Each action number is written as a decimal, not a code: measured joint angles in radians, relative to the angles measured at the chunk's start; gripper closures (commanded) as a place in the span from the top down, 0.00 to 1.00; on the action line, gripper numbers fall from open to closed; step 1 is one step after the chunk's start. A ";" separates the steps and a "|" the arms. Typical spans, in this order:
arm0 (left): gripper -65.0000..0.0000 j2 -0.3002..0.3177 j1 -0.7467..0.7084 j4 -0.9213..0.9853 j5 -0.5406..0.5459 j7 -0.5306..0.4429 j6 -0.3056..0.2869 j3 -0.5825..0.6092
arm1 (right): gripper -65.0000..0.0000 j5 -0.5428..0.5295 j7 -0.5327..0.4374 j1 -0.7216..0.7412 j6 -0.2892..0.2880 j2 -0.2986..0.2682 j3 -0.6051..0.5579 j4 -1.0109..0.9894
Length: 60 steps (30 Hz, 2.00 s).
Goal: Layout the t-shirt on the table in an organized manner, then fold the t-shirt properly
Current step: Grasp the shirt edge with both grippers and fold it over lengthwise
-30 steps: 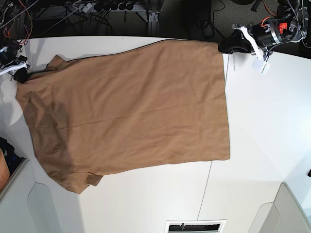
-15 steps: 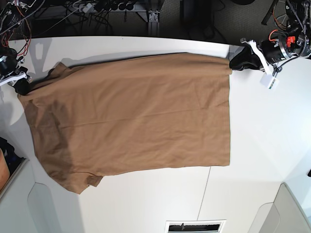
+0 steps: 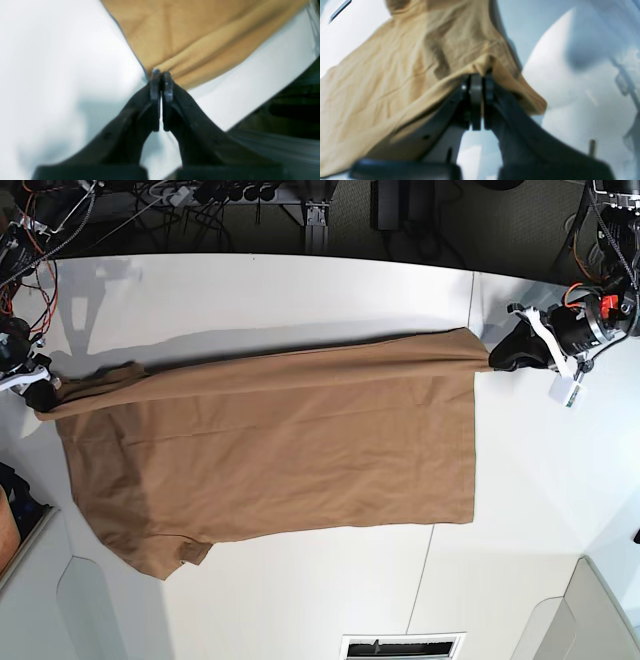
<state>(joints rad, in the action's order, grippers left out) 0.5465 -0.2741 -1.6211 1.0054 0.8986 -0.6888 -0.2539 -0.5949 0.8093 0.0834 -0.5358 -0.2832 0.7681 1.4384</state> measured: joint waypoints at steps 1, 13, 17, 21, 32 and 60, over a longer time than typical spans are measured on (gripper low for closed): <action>0.00 0.000 0.018 0.018 0.000 -0.003 0.000 0.000 | 0.00 0.014 -0.013 0.019 0.000 0.000 -0.008 -0.013; 0.11 -0.001 0.166 0.208 -0.002 -0.018 0.000 0.000 | 0.00 0.135 -0.077 0.147 0.001 0.001 -0.161 -0.148; 0.45 -0.001 0.189 0.245 -0.026 -0.045 0.000 0.000 | 0.30 0.136 -0.061 0.144 0.008 0.000 -0.160 -0.149; 0.47 -0.003 0.222 0.251 -0.036 -0.063 0.000 0.000 | 0.34 0.087 -0.035 0.145 0.009 0.001 -0.159 -0.149; 0.00 0.000 0.275 0.250 -0.082 -0.089 0.000 0.081 | 0.00 0.070 -0.056 0.138 0.009 0.004 -0.155 -0.105; 0.00 0.048 0.027 -0.003 -0.332 -0.228 -0.003 0.356 | 0.00 0.186 -0.071 -0.198 0.012 -0.015 -0.298 0.079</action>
<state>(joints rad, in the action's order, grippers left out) 0.5945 -0.2466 -1.6238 0.6731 0.6704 -0.6914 0.1017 -0.4091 0.7387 -0.1150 -0.5240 -0.2985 0.4698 1.5173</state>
